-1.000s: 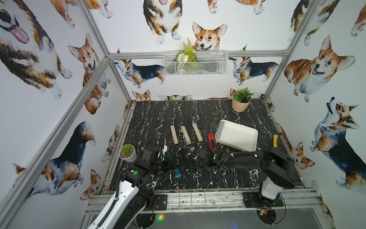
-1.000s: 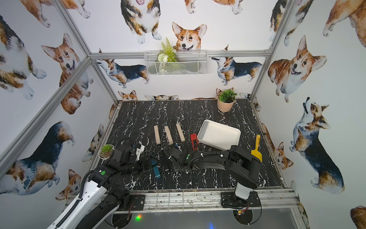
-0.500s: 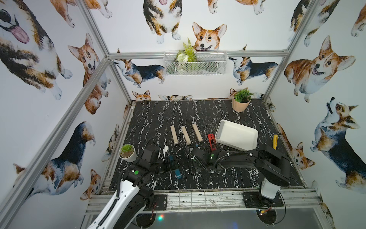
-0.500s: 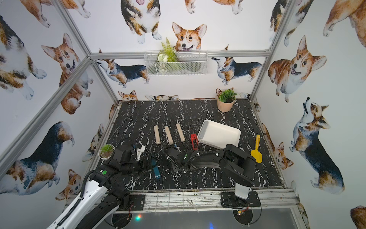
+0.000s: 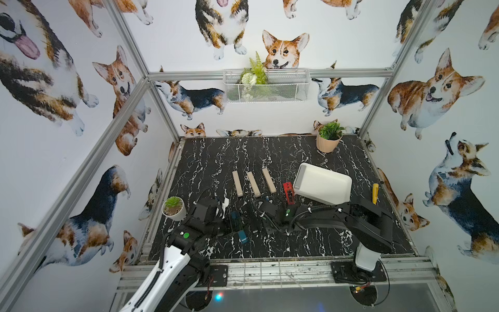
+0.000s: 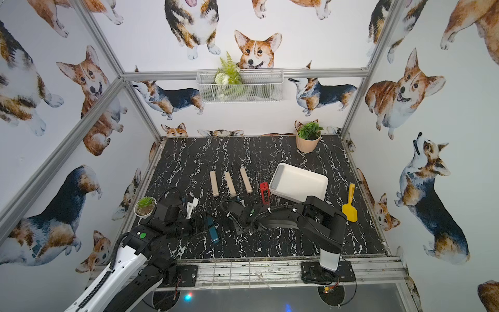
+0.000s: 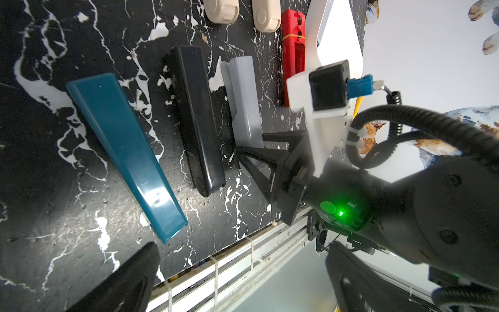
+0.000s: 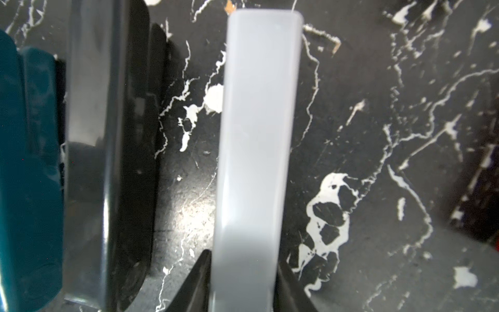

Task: Put the pruning pliers into the storage box
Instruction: Pick up the pruning pliers from the center of the board.

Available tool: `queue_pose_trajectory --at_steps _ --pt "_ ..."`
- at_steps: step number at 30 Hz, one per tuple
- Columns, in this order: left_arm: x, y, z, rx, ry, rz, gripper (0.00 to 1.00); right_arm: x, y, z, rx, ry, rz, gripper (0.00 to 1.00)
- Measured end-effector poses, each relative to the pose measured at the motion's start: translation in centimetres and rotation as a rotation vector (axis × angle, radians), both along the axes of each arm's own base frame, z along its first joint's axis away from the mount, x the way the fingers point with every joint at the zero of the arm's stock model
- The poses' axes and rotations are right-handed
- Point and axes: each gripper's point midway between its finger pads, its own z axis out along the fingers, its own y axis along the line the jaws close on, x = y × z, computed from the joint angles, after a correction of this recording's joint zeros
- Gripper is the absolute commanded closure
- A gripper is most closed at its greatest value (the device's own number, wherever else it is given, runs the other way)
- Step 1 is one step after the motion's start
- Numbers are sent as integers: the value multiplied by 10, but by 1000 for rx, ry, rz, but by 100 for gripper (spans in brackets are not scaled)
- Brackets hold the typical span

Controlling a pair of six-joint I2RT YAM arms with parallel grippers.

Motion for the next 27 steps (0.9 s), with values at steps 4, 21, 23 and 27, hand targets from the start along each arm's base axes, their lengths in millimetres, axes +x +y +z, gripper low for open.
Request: queue_pose_trajectory --at_steps 4,21,23,27 --pt "0 -1 -4 -6 4 -2 0 1 -3 3 -6 -8 -6 88" --pt "18 -11 11 -61 -68 7 0 3 -21 42 37 -62 -32 100" --pt "21 -12 11 -64 -71 6 0 5 -24 47 49 -70 -41 100" --pt "26 -17 9 -69 -64 -1 0 11 -35 52 67 -70 -69 100"
